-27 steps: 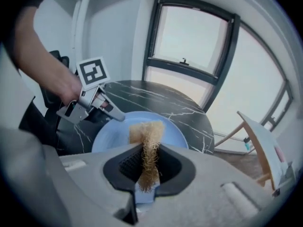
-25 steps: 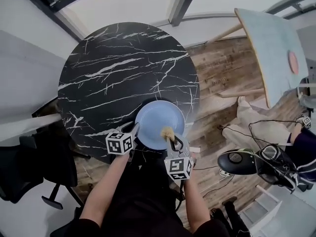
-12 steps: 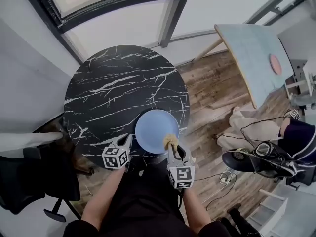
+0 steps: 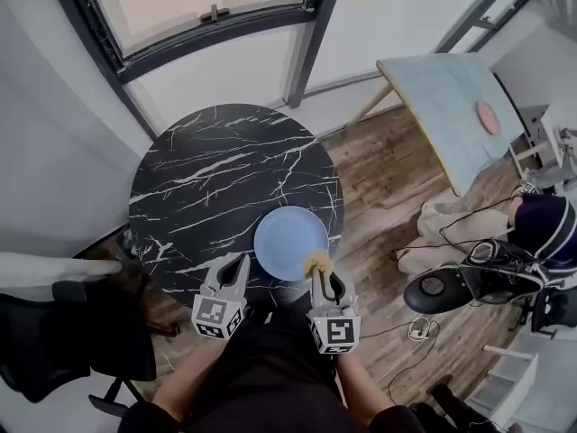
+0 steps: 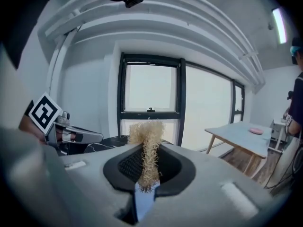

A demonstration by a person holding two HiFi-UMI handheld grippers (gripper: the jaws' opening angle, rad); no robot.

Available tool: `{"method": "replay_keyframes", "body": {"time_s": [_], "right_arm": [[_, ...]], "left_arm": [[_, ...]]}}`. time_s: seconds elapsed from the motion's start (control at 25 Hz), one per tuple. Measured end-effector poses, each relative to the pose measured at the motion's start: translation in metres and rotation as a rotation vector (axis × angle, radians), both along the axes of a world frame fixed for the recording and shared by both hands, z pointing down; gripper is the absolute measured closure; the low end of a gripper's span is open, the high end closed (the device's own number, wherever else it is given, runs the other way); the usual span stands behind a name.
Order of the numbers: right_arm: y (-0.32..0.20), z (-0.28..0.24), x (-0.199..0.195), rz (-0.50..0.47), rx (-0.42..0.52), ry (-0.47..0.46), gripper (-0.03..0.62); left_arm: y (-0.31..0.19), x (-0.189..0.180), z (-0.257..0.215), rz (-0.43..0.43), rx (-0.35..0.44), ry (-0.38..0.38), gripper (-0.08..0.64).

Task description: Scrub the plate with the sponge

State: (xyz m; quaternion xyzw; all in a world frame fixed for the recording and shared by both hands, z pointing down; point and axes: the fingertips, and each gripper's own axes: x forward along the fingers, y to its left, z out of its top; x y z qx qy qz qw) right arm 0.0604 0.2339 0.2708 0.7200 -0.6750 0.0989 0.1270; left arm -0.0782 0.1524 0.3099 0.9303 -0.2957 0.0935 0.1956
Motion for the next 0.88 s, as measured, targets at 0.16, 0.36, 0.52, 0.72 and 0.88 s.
{"method": "replay_keyframes", "body": {"time_s": [0.16, 0.36, 0.52, 0.72, 0.88], "right_arm": [[0.008, -0.014, -0.005, 0.043, 0.043, -0.06, 0.551], [0.016, -0.021, -0.017, 0.068, 0.082, -0.089, 0.551], [0.019, -0.029, -0.026, 0.06, 0.088, -0.075, 0.554], [0.016, -0.03, -0.026, 0.056, 0.093, -0.076, 0.554], [0.015, -0.032, -0.027, 0.06, 0.103, -0.087, 0.554]], "left_arm": [[0.007, -0.004, -0.02, 0.024, 0.079, 0.002, 0.56], [0.009, -0.005, -0.038, 0.042, 0.115, 0.043, 0.56], [0.008, -0.004, -0.049, 0.042, 0.126, 0.065, 0.56], [0.007, 0.0, -0.054, 0.047, 0.142, 0.069, 0.56], [0.007, 0.0, -0.057, 0.053, 0.15, 0.071, 0.56]]}}
